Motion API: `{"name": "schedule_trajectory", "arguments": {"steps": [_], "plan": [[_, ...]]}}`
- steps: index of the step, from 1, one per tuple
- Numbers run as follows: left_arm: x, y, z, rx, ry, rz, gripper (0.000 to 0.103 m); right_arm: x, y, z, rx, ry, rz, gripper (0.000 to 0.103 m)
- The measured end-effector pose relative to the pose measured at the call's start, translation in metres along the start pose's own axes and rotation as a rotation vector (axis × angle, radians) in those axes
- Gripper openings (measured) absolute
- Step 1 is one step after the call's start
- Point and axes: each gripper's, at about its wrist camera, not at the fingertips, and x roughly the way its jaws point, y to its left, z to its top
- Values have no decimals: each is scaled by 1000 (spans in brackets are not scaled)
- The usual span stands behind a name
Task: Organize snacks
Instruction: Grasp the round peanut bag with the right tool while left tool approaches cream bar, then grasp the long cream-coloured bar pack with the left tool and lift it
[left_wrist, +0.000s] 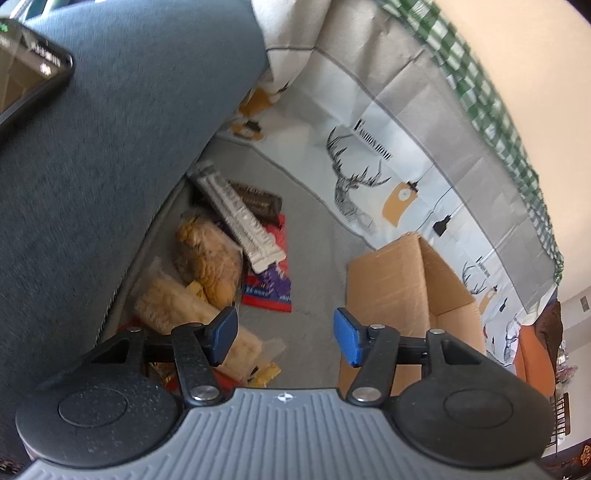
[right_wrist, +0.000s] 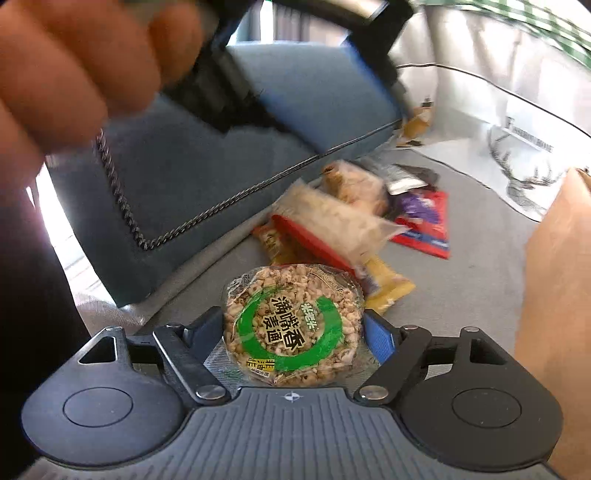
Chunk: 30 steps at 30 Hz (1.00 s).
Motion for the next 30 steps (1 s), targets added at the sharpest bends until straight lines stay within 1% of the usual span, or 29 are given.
{"name": "schedule_trajectory", "arguments": {"steps": [2, 4, 6, 7, 8, 13, 19, 21, 22, 23, 25, 26, 27, 30], "plan": [[7, 0, -1, -9, 27, 36, 73, -10, -9, -3, 28, 2, -20, 81], [15, 0, -3, -16, 54, 91, 76, -17, -18, -9, 52, 7, -20, 81], [24, 1, -5, -26, 75, 165, 77, -19, -24, -13, 56, 39, -39, 81], [28, 3, -5, -34, 81, 207, 81, -19, -26, -13, 56, 38, -50, 81], [32, 5, -6, -46, 87, 247, 81, -20, -29, -14, 60, 33, -57, 81], [51, 8, -6, -57, 103, 333, 81, -17, -38, -17, 103, 46, -63, 82], [66, 8, -5, -54, 121, 372, 80, -3, -43, -18, 117, 77, -61, 83], [70, 5, -6, -25, 130, 404, 72, -1, -45, -16, 125, 74, -59, 83], [72, 4, -7, -6, 133, 414, 64, 0, -46, -16, 127, 73, -59, 83], [72, 3, -8, 15, 125, 417, 57, 0, -46, -16, 130, 73, -57, 83], [68, -4, -9, 68, 93, 441, 48, 0, -46, -17, 132, 72, -56, 83], [65, -7, -9, 87, 76, 449, 42, 0, -46, -17, 132, 71, -57, 83], [61, -9, -9, 99, 60, 441, 41, -1, -45, -18, 131, 70, -58, 83], [54, -13, -11, 114, 40, 378, 40, -1, -45, -17, 134, 68, -60, 83]]}}
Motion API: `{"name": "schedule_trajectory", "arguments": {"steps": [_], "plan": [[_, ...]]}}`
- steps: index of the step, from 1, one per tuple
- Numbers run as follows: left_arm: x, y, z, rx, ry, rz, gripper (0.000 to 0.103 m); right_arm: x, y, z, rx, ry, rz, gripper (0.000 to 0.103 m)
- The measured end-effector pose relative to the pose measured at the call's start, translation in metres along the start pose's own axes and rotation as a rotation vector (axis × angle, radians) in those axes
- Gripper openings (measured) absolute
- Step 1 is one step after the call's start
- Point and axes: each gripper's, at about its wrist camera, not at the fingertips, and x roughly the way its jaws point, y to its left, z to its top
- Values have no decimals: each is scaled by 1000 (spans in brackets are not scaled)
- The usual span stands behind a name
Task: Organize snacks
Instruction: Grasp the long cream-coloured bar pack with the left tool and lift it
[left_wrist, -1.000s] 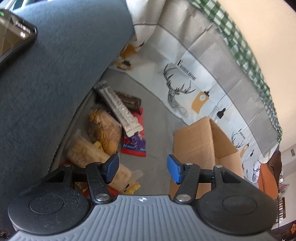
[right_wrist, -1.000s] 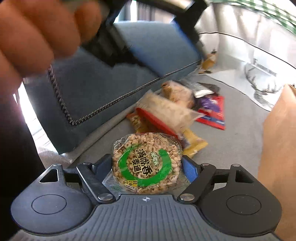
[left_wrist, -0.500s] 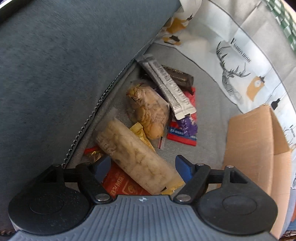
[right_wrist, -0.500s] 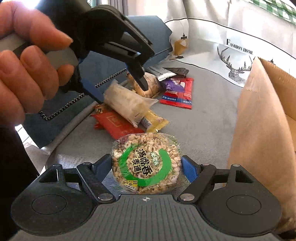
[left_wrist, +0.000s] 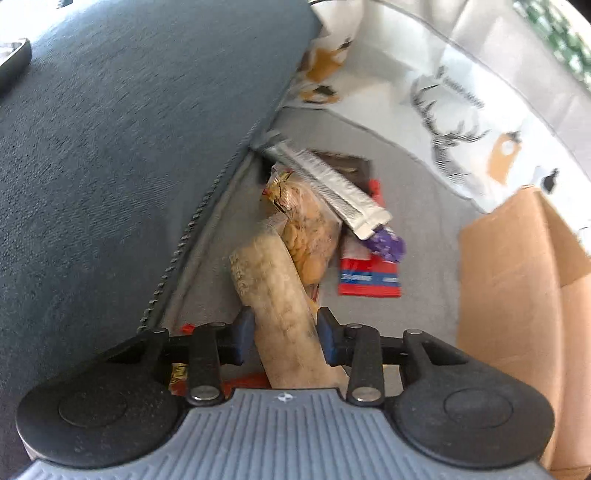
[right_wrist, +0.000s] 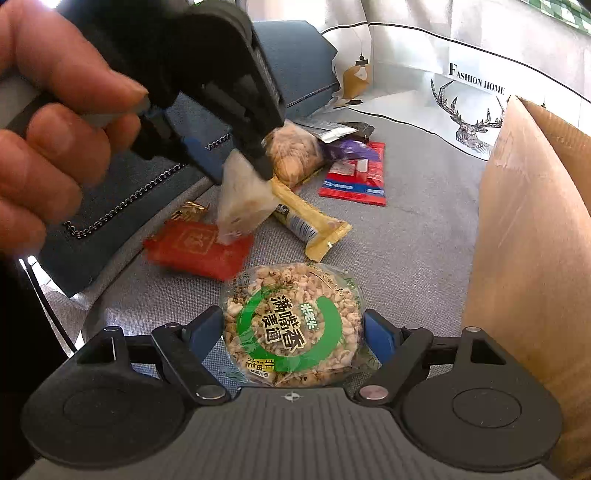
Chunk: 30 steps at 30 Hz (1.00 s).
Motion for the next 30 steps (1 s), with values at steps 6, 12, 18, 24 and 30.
{"name": "schedule_trajectory", "arguments": {"steps": [6, 12, 18, 24, 30], "plan": [[-7, -28, -14, 191, 21, -50, 17, -1, -1, -1, 4, -4, -5, 83], [-1, -24, -14, 146, 27, -21, 51, 1, -1, 1, 9, -5, -8, 84], [15, 1, 1, -52, 109, -51, 63, 3, -2, 0, 13, -5, -5, 85], [31, -10, -2, -8, 146, -25, 64, 7, -1, 1, -5, 5, -5, 88], [36, -12, -1, -4, 129, -11, 51, 8, -1, 1, -8, 6, -3, 88]]}}
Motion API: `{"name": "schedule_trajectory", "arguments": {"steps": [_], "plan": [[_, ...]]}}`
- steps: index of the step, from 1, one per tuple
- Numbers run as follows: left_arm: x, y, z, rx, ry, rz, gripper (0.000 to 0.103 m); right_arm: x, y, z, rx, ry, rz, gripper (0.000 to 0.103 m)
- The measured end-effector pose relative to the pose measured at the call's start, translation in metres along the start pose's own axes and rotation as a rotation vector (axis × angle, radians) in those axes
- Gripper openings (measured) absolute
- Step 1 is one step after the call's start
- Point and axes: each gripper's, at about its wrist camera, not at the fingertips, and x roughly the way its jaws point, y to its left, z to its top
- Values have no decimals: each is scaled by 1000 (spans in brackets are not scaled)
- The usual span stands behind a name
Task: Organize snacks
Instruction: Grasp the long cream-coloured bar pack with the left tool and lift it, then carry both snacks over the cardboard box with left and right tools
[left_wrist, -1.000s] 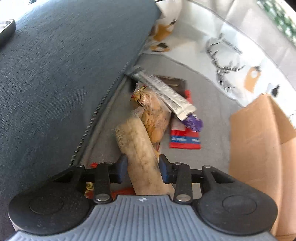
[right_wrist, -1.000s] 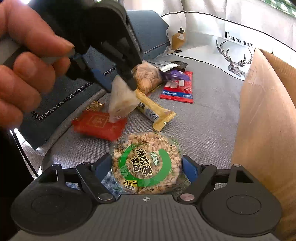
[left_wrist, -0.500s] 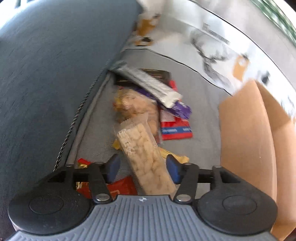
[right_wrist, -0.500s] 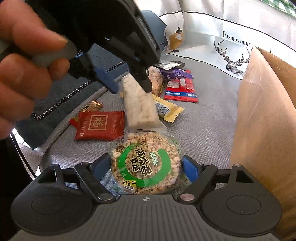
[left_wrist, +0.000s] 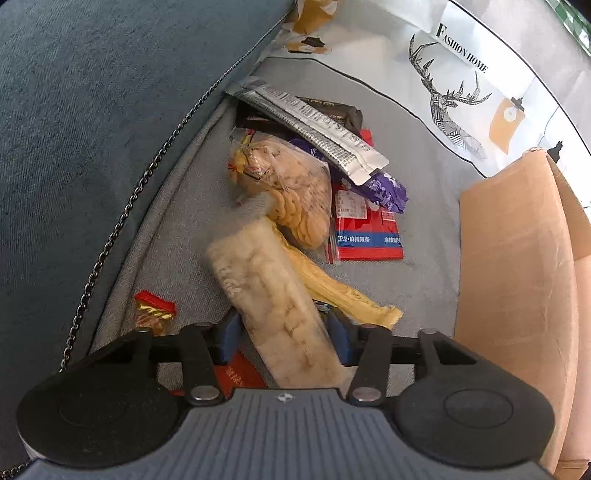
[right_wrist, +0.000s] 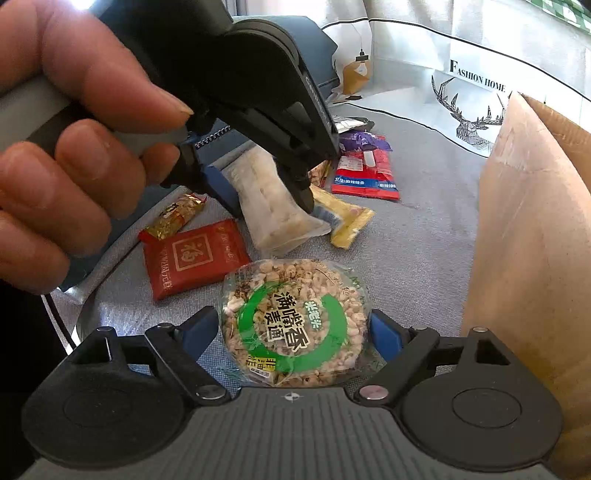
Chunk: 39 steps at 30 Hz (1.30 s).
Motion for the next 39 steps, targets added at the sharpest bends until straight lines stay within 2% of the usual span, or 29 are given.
{"name": "schedule_trajectory", "arguments": {"steps": [5, 9, 19, 25, 33, 39], "plan": [[-10, 1, 2, 4, -50, 4, 42, -1, 2, -2, -12, -7, -4, 85], [-25, 6, 4, -15, -107, -26, 41, -6, 3, -2, -10, -34, -27, 84], [-76, 4, 0, -1, -291, -82, 41, -48, 8, 8, -25, -215, -56, 83], [-103, 5, -1, -34, -365, -129, 41, -84, 7, 18, -63, -303, -80, 83], [-122, 1, -4, -43, -399, -188, 41, -129, -21, 31, 13, -377, -111, 83], [-123, -14, -5, -8, -417, -212, 41, -168, -67, 54, 113, -448, -155, 83]]}}
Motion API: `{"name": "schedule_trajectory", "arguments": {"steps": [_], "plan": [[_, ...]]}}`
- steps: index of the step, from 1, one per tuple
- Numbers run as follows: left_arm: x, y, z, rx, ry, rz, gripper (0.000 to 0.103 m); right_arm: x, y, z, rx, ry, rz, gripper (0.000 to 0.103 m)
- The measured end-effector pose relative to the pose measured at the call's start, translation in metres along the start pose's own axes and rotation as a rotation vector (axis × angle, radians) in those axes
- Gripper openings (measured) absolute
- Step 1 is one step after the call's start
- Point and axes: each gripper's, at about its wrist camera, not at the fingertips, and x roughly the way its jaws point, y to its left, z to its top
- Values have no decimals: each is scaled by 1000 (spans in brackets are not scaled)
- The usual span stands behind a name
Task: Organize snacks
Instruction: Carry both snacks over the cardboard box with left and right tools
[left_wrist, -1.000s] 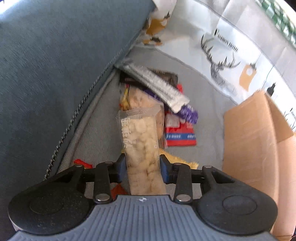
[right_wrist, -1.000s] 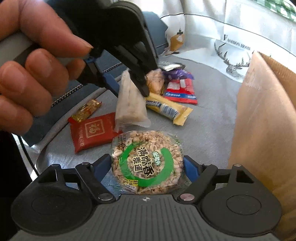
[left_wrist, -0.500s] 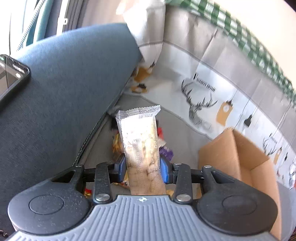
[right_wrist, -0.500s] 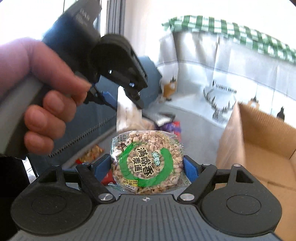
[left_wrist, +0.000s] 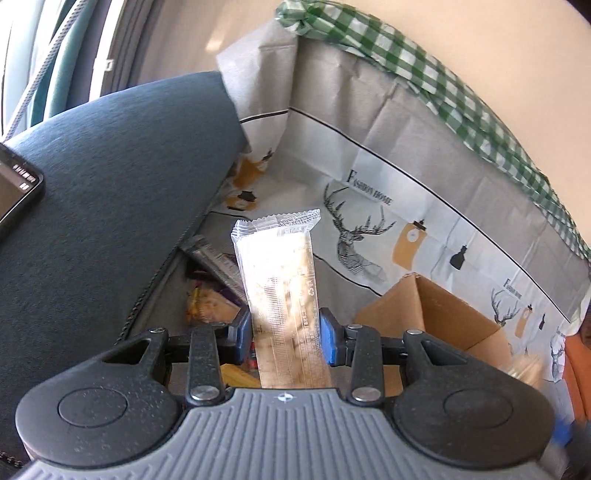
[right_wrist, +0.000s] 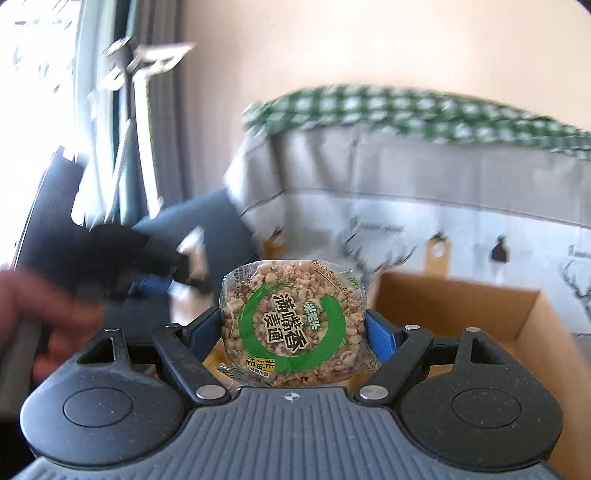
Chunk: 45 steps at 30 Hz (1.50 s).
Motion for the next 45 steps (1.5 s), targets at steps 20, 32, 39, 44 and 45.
{"name": "schedule_trajectory", "arguments": {"steps": [20, 32, 39, 44, 45], "plan": [[29, -104, -49, 249, -84, -191, 41, 3, -149, -17, 211, 20, -273, 83], [43, -156, -76, 359, -99, -351, 40, 3, -155, -25, 85, 46, -335, 83], [45, -168, -82, 380, -88, -409, 40, 4, -160, -31, 78, 65, -356, 83], [47, -174, -87, 405, -80, -420, 40, 6, -159, -32, 76, 76, -367, 83], [47, -174, -88, 408, -80, -422, 40, 6, -159, -32, 75, 76, -366, 83]]}}
